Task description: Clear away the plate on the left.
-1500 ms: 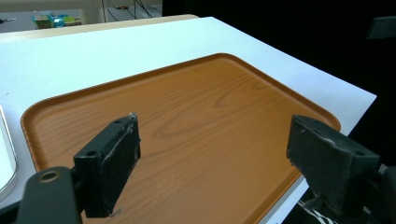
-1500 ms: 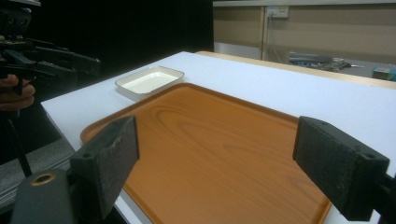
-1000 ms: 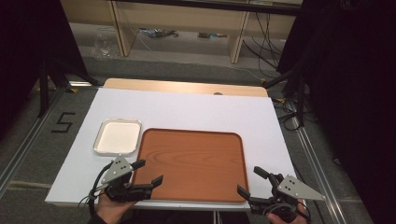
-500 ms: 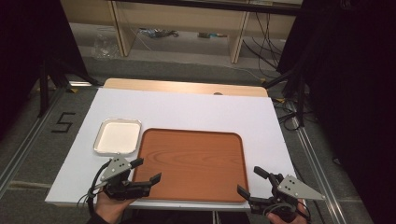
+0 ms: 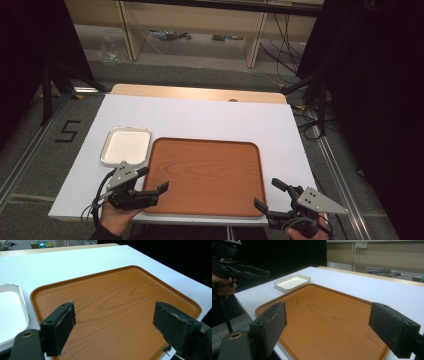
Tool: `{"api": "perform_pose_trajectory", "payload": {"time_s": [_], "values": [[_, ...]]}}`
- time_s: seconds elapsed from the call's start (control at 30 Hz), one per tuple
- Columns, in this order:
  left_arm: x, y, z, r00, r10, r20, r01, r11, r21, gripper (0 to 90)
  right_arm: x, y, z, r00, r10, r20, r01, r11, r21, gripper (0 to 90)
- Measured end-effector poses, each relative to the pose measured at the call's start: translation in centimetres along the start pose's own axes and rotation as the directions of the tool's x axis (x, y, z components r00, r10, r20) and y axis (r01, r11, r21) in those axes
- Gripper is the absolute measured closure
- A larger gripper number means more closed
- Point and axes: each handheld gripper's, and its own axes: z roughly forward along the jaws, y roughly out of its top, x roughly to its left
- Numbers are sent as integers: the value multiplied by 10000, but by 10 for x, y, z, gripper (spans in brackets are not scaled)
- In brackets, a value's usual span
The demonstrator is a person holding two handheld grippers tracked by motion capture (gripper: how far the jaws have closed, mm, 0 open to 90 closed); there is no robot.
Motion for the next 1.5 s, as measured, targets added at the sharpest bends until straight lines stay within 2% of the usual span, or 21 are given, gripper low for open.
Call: {"api": "perform_pose_trajectory", "payload": {"time_s": [0.17, 0.23, 0.27, 0.33, 0.4, 0.47, 0.5, 0.57, 0.6, 0.63, 0.7, 0.73, 0.83, 0.9, 0.93, 1.0, 1.1, 1.23, 1.37, 1.43, 1.5], "values": [[5, 0, 1, 9997, -91, -237, 93, 9999, 82, 180, 0, 0, 0, 10000, 59, 26, -59, 10000, -12, 156], [6, -1, 1, 9993, -178, -318, 180, 9998, 60, 180, -2, 0, 0, 9997, -198, 141, 200, 9998, -90, 156], [8, 0, 1, 9995, -19, -301, 21, 10000, 89, 180, -1, -1, 1, 9999, -85, 118, 88, 9996, -260, 156], [10, -1, 1, 9993, -25, -371, 29, 9999, 128, 181, -1, -1, 2, 9999, -74, 111, 77, 9995, -295, 156], [12, -1, 1, 9990, -63, -439, 70, 9999, 143, 182, 1, 0, -1, 9998, -100, 142, 99, 9999, 17, 156], [13, -1, 0, 9984, -227, -512, 235, 9996, 154, 182, 1, 0, 0, 9996, -232, 187, 233, 9997, -50, 156], [14, -1, 0, 9984, -152, -538, 159, 9998, 123, 182, 1, 0, 1, 9998, -154, 129, 157, 9995, -275, 156], [17, -1, -1, 9980, -130, -621, 136, 9999, 101, 182, 2, 0, 1, 9999, -84, 119, 87, 9997, -224, 156], [18, -1, -1, 9975, -134, -689, 142, 9998, 109, 182, 4, 0, 2, 9999, 122, -13, -122, 9998, -186, 156], [19, -1, -1, 9972, -139, -729, 149, 9998, 128, 182, 3, 0, 1, 10000, -19, -9, 19, 10000, 10, 156], [21, -1, -1, 9961, -312, -825, 323, 9994, 115, 182, 3, 0, 1, 10000, -14, 7, 13, 10000, 17, 156], [23, -1, -1, 9961, -204, -858, 218, 9996, 157, 182, 3, 0, 1, 10000, -48, -6, 48, 10000, 16, 156], [27, -2, 0, 9944, -388, -981, 409, 9990, 189, 182, 4, 0, 1, 10000, 4, -4, -4, 10000, 15, 156], [29, -1, 0, 9943, -293, -1028, 318, 9992, 229, 182, 3, 0, 1, 10000, -10, -10, 10, 10000, 10, 156], [30, -1, 0, 9934, -442, -1058, 463, 9988, 181, 182, 3, 0, 1, 10000, -6, -8, 6, 10000, 16, 156], [34, 0, 0, 9903, -246, -1367, 276, 9994, 198, 182, 3, 0, 1, 10000, -4, -13, 4, 10000, 13, 156], [41, 1, 0, 9870, -466, -1539, 507, 9985, 227, 184, 3, 0, 1, 10000, -66, -28, 66, 10000, 69, 156], [52, 4, -1, 9811, -427, -1889, 489, 9984, 283, 188, 3, 0, 1, 10000, -35, -35, 35, 10000, -52, 156], [64, 5, -1, 9738, -485, -2220, 573, 9978, 333, 188, 3, 0, 1, 9993, -248, 282, 252, 9996, -128, 156], [70, 5, 0, 9726, -834, -2170, 917, 9954, 286, 188, 3, -1, 2, 9997, -172, 146, 175, 9996, -225, 156], [74, 6, 2, 9705, -836, -2259, 927, 9952, 298, 188, 2, -1, 2, 9997, -216, 103, 218, 9996, -165, 156]]}}
